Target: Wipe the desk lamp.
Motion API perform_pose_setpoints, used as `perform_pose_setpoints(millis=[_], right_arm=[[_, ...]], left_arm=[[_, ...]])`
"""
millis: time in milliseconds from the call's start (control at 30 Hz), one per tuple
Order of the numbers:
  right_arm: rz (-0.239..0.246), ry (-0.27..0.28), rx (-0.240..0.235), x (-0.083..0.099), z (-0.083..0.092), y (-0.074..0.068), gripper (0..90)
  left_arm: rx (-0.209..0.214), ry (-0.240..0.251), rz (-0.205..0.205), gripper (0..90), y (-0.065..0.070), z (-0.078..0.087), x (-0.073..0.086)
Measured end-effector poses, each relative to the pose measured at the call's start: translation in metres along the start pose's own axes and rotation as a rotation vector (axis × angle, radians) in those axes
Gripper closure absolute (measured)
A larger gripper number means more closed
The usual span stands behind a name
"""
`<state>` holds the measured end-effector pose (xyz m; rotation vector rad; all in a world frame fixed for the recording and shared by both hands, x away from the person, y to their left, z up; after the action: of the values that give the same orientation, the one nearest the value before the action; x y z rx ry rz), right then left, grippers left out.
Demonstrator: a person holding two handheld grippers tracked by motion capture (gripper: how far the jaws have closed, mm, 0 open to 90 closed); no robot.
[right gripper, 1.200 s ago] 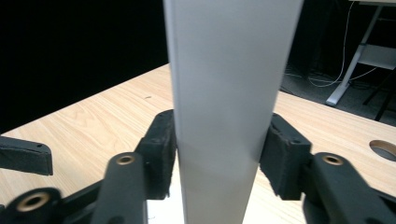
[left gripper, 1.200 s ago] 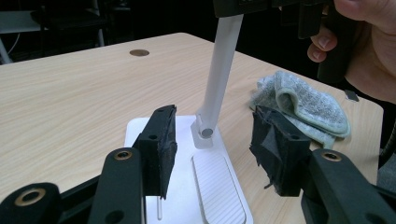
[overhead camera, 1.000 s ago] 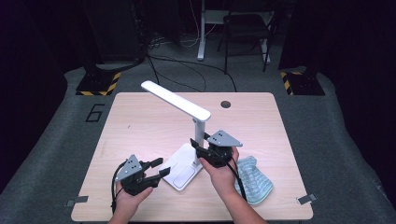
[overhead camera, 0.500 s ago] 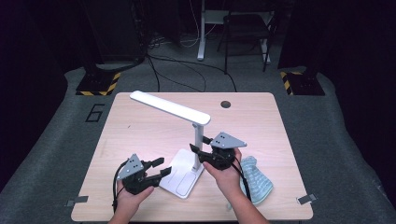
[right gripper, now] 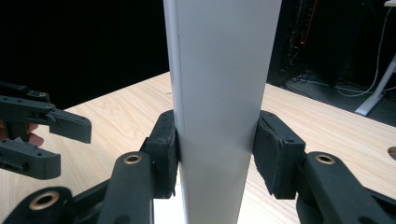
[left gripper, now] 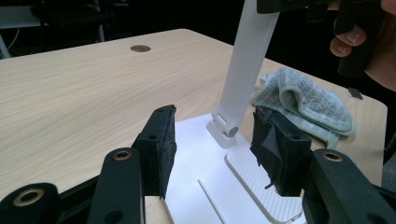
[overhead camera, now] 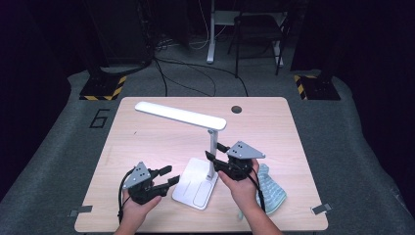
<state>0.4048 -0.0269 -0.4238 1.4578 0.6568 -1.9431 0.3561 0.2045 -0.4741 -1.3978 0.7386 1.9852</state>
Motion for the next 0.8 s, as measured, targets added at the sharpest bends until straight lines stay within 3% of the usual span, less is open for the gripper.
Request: perform_pose_setpoints(millis=[133,533,800], right_arm=[[-0.006,0.005,-0.018,-0.001,-0.003,0.0,53.6],[0.023,-0.015,-0.124,-0.004,-0.014,-0.027,53.6],[0.056,-0.032,-0.211,-0.003,-0.009,-0.027,53.9]], left_arm=[[0.008,-0.007,-0.002,49.2,0.002,-0.002,0.001],[0.028,-0.01,-0.009,49.3,0.002,-0.004,0.0],[0.04,-0.019,-0.01,49.2,0.004,-0.007,0.0]])
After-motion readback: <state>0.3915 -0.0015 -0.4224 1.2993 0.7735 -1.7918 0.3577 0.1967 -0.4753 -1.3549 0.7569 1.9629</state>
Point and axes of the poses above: each handheld gripper's, and its own axes: z roughly backward along the jaws, x roughly out of its underside, y roughly to its right, the point moved 5 cm from there along -z, roughly forward along the jaws, and after that the axes turned 1 degree about -x, right-handed, at the moved point
